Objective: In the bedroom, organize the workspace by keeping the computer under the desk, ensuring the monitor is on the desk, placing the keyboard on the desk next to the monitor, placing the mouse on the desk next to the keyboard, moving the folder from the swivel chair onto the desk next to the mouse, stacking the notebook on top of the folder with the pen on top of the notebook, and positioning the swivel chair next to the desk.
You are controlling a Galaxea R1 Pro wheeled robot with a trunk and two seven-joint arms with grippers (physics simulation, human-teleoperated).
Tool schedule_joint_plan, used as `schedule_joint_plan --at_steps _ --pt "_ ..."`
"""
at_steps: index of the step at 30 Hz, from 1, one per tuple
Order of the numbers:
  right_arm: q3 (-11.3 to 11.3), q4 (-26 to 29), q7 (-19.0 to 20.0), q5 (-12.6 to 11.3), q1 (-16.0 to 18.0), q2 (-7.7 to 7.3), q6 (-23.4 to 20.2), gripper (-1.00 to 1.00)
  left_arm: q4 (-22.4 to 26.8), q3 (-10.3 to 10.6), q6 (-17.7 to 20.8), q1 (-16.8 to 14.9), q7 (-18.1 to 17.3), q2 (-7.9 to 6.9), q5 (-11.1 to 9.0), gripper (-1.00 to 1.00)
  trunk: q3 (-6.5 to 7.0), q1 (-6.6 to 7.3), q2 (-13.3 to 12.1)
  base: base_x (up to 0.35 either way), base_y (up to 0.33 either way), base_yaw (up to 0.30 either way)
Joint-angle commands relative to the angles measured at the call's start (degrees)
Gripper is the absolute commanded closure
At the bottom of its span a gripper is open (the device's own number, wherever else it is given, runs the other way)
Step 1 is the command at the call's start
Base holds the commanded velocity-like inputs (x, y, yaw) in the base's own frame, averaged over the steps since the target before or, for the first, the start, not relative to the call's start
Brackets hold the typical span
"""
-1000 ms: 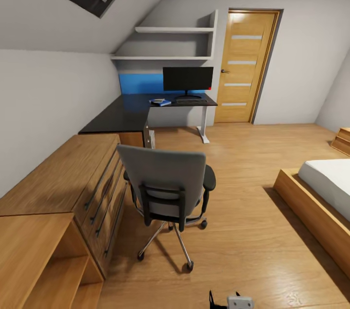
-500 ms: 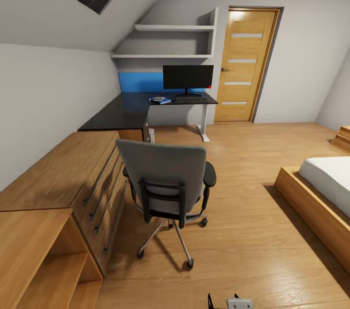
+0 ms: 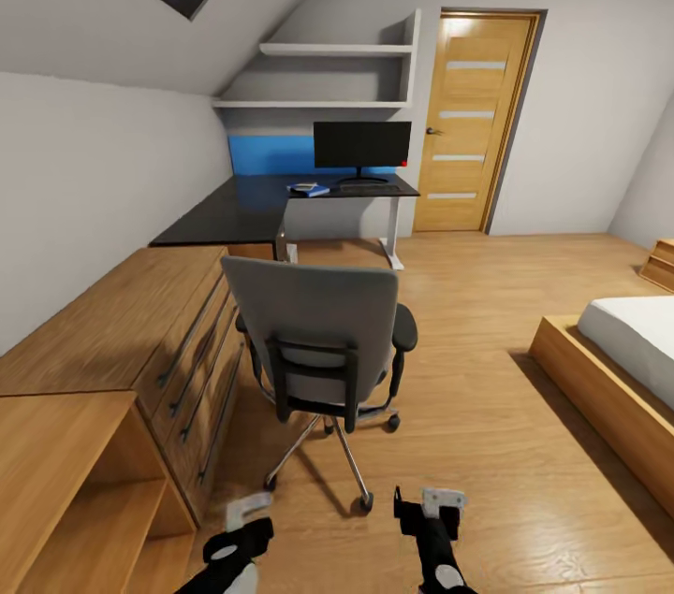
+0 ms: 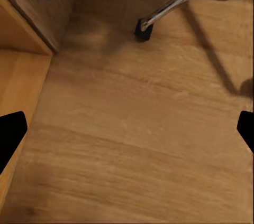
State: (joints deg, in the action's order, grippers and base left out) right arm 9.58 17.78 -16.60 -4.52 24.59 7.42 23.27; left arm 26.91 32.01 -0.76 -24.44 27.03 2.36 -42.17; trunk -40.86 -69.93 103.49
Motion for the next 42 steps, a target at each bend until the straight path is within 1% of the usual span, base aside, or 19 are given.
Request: schedule_joint_plan --at_steps 1,2,4,5,8,9,11,12,14,15,16,17,18,19,33,36,38,39,42 --pt "0.42 2.54 -1.2 -0.55 1.73 0.58 -5.02 -1.0 0.13 0.43 1.95 -2.34 0.5 -0.05 -0.58 -1.0 -0.26 -0.22 0.44 0.0 0.0 0.0" --pt "0.43 4.96 -2.02 -0.55 4.48 1.29 -10.73 -1.0 0.16 0.39 5.44 -5.41 0.41 -0.06 -0.65 -1.0 -0.44 -0.44 0.84 0.0 0.0 0.0" --pt "0.44 6.63 -2.63 -0.67 8.82 1.84 -15.94 -1.0 0.19 0.3 10.72 -9.4 0.22 -0.05 -0.74 -1.0 -0.8 -0.88 1.65 0.0 0.0 0.0" --pt "0.34 7.14 -2.73 -1.67 11.44 2.13 -18.08 -1.0 0.22 0.25 13.3 -11.36 0.1 0.39 -0.72 -1.0 -0.98 -1.1 2.05 0.0 0.0 0.0" --pt "0.44 7.16 -2.59 -2.41 11.92 2.58 -18.4 -1.0 0.32 0.3 13.82 -12.31 0.08 0.9 -0.72 -1.0 -1.52 -1.76 3.25 0.0 0.0 0.0" --pt "0.55 7.32 -2.41 -2.65 12.07 2.58 -18.56 -1.0 0.45 0.26 14.38 -15.08 0.11 1.53 -0.72 -1.0 -1.7 -1.98 3.65 0.0 0.0 0.0" --pt "0.45 7.25 -2.32 -2.78 12.12 2.58 -18.55 -1.0 0.49 0.27 14.97 -16.29 0.12 2.48 -0.72 -1.0 -2.06 -2.42 4.45 0.0 0.0 0.0" --pt "0.28 6.67 -2.28 -2.83 12.14 2.58 -16.06 -1.0 -0.55 0.34 14.84 -16.96 0.03 3.25 -0.75 -1.0 -2.24 -2.64 4.85 0.0 0.0 0.0" --pt "0.36 5.38 -2.21 -2.8 12.1 2.58 -13.58 -1.0 -2.43 0.39 13.79 -17.06 -0.02 3.36 -0.66 -1.0 -2.6 -3.08 5.66 0.0 0.0 0.0" --pt "0.45 4.24 -2.17 -2.61 12.0 2.58 -11.99 -1.0 -4.24 0.78 9.56 -17.11 -0.06 3.63 -0.49 -1.0 -2.78 -3.3 6.06 0.0 0.0 0.0" --pt "0.45 4.22 -2.21 -2.56 11.96 2.58 -11.39 -1.0 -4.57 0.95 8.0 -17.12 -0.09 3.69 -0.51 -1.0 -2.96 -3.52 6.46 0.0 0.0 0.0" --pt "0.45 4.21 -2.25 -2.55 11.94 2.58 -11.03 -1.0 -4.75 1.02 7.41 -17.12 -0.08 3.71 -0.51 -1.0 -3.13 -3.74 6.86 0.0 0.0 0.0" --pt "0.48 4.06 -2.24 -2.48 11.9 2.58 -9.2 -1.0 -5.42 1.16 5.83 -17.13 -0.06 3.77 -0.53 -1.0 -3.31 -3.96 7.26 0.0 0.0 0.0" --pt "0.56 4.05 -2.17 -2.45 11.89 2.58 -8.48 -1.0 -5.65 1.19 5.33 -17.13 -0.09 3.78 -0.54 -1.0 -3.49 -4.18 7.66 0.0 0.0 0.0" --pt "0.61 4.27 -2.2 -2.6 11.88 2.58 -7.14 -1.0 -5.92 1.3 5.06 -17.13 -0.13 3.79 -0.56 -1.0 -6.01 -7.25 13.28 0.0 0.0 0.0" --pt "0.59 4.28 -2.23 -2.54 11.88 2.58 -7.03 -1.0 -7.08 1.33 5.02 -17.13 -0.32 3.94 -0.49 -1.0 -6.01 -7.25 13.28 0.0 0.0 0.0" --pt "0.51 4.28 -2.23 -2.54 11.88 2.58 -7.03 -1.0 -7.92 1.84 4.99 -17.13 -2.01 3.91 -0.45 -1.0 -6.01 -7.25 13.28 0.025 -0.003 0.0" --pt "0.46 4.23 -2.21 -2.58 11.88 2.58 -7.05 -1.0 -8.3 3.92 4.96 -17.13 -3.96 3.84 -0.44 -1.0 -6.01 -7.25 13.28 0.232 -0.074 0.0" --pt "0.45 4.2 -2.21 -2.59 11.88 2.58 -7.03 -1.0 -8.4 4.98 4.91 -17.13 -4.46 3.87 -0.45 -1.0 -6.01 -7.25 13.28 0.25 -0.085 0.0"
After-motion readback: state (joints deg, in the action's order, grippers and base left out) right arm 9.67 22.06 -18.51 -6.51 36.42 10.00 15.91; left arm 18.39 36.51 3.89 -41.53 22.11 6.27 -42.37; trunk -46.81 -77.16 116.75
